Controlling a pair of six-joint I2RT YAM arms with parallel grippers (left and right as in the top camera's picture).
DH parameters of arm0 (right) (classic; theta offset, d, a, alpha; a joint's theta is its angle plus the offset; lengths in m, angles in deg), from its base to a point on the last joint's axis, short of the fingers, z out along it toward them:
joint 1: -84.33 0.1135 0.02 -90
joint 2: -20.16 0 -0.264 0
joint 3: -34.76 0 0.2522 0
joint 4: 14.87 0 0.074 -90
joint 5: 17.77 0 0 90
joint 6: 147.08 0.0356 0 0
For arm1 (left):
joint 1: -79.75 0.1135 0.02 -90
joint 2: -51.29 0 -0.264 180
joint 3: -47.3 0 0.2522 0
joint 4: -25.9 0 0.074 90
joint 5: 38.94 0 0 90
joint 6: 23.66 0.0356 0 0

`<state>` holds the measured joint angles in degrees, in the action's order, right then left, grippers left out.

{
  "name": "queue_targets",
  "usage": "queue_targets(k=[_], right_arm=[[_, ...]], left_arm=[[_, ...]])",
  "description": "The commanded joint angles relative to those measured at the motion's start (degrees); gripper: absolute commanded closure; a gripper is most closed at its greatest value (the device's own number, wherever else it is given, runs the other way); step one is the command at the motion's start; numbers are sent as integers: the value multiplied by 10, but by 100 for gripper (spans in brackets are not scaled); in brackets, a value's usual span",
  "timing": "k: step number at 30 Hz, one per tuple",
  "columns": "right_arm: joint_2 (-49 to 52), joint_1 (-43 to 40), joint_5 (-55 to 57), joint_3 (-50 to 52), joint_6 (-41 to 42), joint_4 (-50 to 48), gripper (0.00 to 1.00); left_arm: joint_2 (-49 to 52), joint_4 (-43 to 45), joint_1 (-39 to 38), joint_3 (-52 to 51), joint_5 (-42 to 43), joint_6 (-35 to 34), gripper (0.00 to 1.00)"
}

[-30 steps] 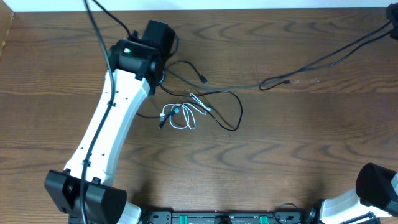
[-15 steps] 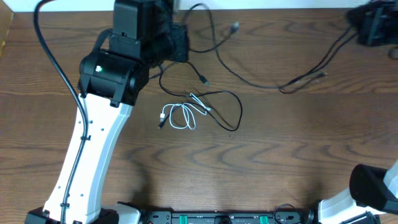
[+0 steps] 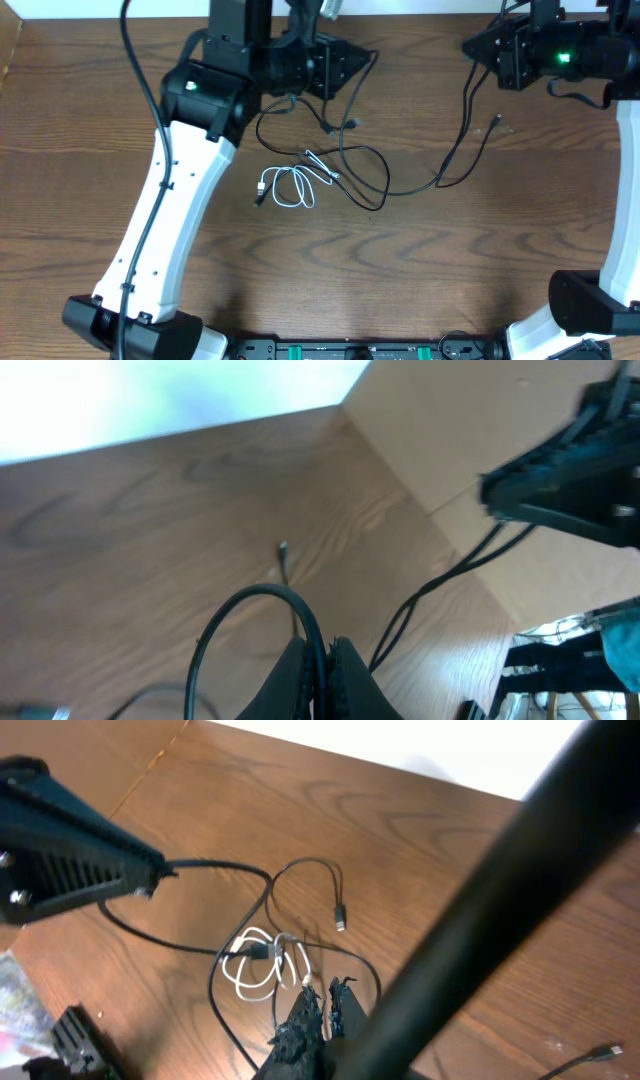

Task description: Untangle cables

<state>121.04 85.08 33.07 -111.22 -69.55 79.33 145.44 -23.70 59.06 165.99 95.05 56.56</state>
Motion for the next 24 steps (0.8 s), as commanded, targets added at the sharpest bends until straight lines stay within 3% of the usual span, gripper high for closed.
queue_targets(k=[1, 6, 12, 18, 19, 22, 23, 24], right_arm=[[-3, -19, -15, 1, 13, -1, 99], [-7, -63, -7, 0, 18, 1, 99], [-24, -191, 2, -1, 54, -2, 99], [-30, -329, -3, -1, 56, 28, 99], [-30, -341, -3, -1, 56, 29, 99], [-30, -357, -3, -1, 56, 29, 99], [-30, -356, -2, -1, 56, 30, 99], [-30, -355, -3, -1, 56, 30, 99]], left_arm=[[17, 37, -29, 4, 27, -26, 92], [66, 181, -94, 4, 25, -99, 93], [164, 361, -176, 4, 18, -171, 92], [261, 442, -251, 4, -22, -195, 92], [275, 446, -262, 4, -31, -195, 83], [302, 445, -286, 4, -46, -195, 11], [304, 441, -289, 4, -46, -195, 2], [304, 435, -289, 4, -46, -194, 2]])
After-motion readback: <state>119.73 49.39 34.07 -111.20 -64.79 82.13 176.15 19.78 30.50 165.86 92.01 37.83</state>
